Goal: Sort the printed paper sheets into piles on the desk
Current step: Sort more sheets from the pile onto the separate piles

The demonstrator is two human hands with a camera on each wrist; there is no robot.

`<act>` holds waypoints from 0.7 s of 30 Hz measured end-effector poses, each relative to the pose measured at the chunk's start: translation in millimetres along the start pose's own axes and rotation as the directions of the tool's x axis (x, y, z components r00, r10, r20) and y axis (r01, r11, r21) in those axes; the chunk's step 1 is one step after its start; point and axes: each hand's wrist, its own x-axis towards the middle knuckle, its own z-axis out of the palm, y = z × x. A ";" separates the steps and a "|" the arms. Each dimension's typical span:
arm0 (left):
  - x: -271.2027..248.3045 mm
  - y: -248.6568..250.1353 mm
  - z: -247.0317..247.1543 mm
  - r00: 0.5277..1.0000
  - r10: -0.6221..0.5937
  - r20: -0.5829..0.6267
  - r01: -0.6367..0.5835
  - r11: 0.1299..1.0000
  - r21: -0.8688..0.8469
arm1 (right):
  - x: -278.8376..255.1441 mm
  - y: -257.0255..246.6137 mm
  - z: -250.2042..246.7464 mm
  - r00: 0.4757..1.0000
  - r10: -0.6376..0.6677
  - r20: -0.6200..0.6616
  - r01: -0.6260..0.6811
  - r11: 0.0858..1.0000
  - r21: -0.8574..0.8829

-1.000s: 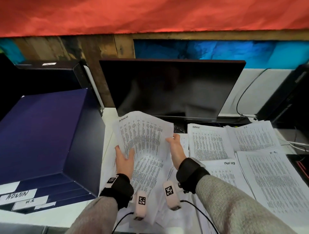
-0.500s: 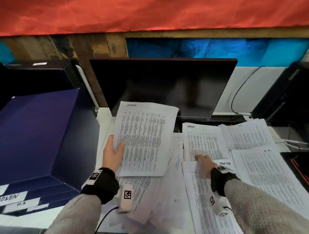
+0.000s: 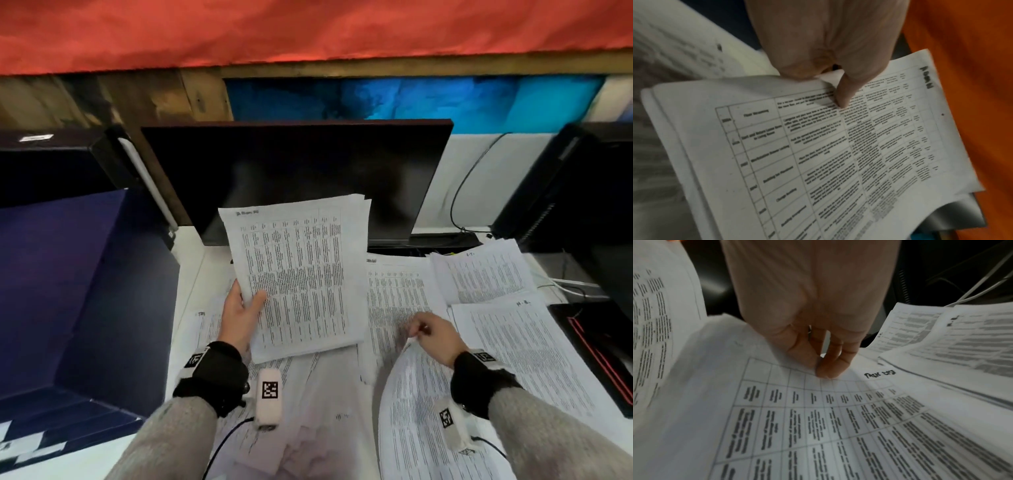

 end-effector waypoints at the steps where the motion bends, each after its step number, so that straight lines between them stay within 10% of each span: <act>1: 2.1 -7.3 8.6 1.000 -0.015 0.018 0.015 1.000 0.006 | -3.0 3.9 -6.5 0.999 -0.005 -0.034 0.006 0.999 0.044; 8: 1.1 -65.2 91.4 0.956 -0.267 0.124 0.226 0.934 0.276 | -18.7 15.1 -26.5 0.992 0.025 -0.122 0.006 0.968 0.251; 21: 8.2 -88.7 183.7 0.911 -0.388 0.141 0.164 0.654 0.738 | -23.6 20.3 -7.7 0.995 -0.047 -0.091 0.055 0.994 0.090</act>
